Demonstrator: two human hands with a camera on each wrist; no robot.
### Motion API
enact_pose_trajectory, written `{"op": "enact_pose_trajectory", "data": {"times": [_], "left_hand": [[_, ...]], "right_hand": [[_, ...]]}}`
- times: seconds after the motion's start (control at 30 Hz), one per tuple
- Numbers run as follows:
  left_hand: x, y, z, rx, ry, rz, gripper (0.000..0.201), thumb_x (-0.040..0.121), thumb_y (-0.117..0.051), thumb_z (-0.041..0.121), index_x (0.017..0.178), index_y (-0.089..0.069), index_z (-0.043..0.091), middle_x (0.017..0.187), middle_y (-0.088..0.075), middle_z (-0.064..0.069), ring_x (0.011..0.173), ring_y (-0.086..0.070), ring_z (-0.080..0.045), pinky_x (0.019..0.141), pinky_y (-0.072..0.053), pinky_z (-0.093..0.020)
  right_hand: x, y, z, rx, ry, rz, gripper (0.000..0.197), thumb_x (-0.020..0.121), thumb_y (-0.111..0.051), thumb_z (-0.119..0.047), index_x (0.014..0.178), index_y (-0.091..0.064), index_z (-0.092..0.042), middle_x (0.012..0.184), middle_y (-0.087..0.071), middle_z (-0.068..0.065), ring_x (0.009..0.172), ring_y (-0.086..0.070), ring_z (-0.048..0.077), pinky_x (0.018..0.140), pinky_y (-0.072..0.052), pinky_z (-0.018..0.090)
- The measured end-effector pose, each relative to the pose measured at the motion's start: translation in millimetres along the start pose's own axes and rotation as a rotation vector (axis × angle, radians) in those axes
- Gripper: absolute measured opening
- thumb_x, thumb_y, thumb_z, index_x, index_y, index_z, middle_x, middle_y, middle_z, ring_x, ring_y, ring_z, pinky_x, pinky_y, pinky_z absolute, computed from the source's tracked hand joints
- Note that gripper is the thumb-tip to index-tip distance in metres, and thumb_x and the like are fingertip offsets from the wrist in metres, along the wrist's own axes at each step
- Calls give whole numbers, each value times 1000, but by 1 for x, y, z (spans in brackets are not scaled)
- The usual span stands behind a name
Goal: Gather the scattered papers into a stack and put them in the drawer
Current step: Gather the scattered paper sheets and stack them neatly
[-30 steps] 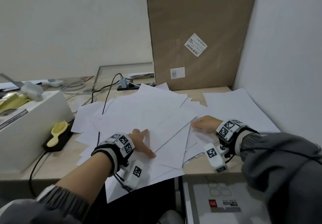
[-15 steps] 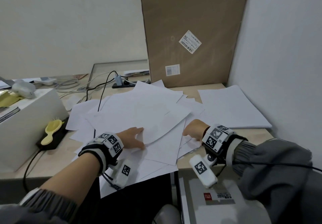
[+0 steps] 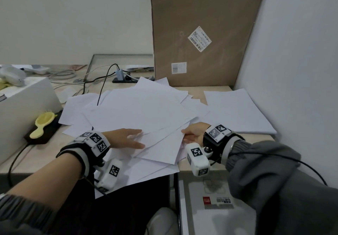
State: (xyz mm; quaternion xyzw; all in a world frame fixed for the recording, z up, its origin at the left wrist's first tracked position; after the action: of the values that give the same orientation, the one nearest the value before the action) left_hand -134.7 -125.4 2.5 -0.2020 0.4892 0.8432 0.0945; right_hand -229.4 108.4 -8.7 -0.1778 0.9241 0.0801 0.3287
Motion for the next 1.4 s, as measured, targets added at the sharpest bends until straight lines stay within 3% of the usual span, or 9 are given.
{"op": "enact_pose_trajectory", "data": {"times": [0.13, 0.27, 0.4, 0.5, 0.6, 0.77, 0.97, 1.17, 1.4], "left_hand": [[-9, 6, -9, -143, -27, 19, 125, 35, -60, 91, 143, -43, 30, 146, -41, 14, 135, -36, -8, 110, -23, -23], [-8, 10, -15, -345, 10, 58, 62, 75, -71, 53, 130, -59, 27, 138, -53, 12, 130, -44, -6, 112, -26, -23], [-5, 14, -16, -506, -1, 131, 59, 69, -72, 51, 122, -65, 26, 131, -60, 10, 126, -48, -7, 108, -31, -22], [-1, 23, -21, -671, 7, 300, 37, 90, -65, 21, 126, -62, 13, 130, -60, 1, 116, -51, -9, 88, -36, -16], [1, 38, -39, -744, 87, 553, 41, 92, -60, 17, 132, -54, 9, 137, -54, -8, 122, -50, -19, 94, -37, -24], [22, 42, -51, -991, 195, 550, 81, 88, -63, 44, 150, -24, 11, 154, -28, -11, 138, -34, -29, 111, -33, -38], [45, 58, -19, -1037, 123, 525, 75, 70, -73, 58, 127, -58, 12, 129, -59, -3, 114, -56, -23, 99, -46, -36], [52, 46, 30, -1123, -66, 263, 41, 87, -66, 24, 122, -60, 5, 117, -69, -12, 100, -66, -28, 82, -53, -35], [41, 75, 35, -1269, -176, 640, 14, 82, -70, 6, 96, -66, 6, 94, -73, -9, 80, -69, -23, 60, -56, -24]], "right_hand": [[12, 9, -14, -71, 46, -26, 18, 96, -52, -10, 78, -53, -7, 72, -58, 9, 59, -55, 17, 40, -46, 20], [16, 7, -25, 23, 96, -131, 18, 94, -57, -29, 91, -59, -12, 88, -64, 8, 77, -62, 22, 62, -55, 31], [32, -9, -27, -105, 80, -130, 15, 94, -53, -8, 107, -56, -3, 103, -66, 16, 85, -64, 30, 59, -57, 36], [46, -12, -32, -182, 161, -29, 36, 88, -57, 0, 123, -53, 3, 124, -59, 24, 106, -62, 38, 80, -56, 47], [59, 3, -42, -86, 284, 55, 33, 83, -61, -1, 116, -58, -1, 121, -62, 23, 107, -62, 39, 93, -51, 52], [34, 40, -57, 163, 437, 54, 35, 90, -53, 5, 123, -54, -7, 118, -62, 10, 107, -60, 31, 93, -50, 46], [3, 85, -60, 200, 500, 36, 36, 92, -53, 2, 126, -52, -10, 119, -60, 9, 94, -61, 19, 74, -51, 32], [-13, 104, -63, 186, 522, -25, 31, 93, -48, 5, 119, -53, -12, 102, -64, 2, 90, -61, 17, 73, -57, 30], [-14, 89, -84, 292, 579, -68, 37, 90, -55, 1, 126, -55, -7, 119, -64, 10, 107, -61, 26, 92, -50, 37]]}}
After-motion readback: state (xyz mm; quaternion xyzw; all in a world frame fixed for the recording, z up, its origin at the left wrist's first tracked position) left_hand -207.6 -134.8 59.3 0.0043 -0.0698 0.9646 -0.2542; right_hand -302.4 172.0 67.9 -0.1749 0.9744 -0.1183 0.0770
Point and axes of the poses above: each hand's wrist, its own x-axis towards the middle knuckle, its own y-axis out of the back of the hand, z = x × y, the point moved 5 cm from there along x, towards the middle knuckle
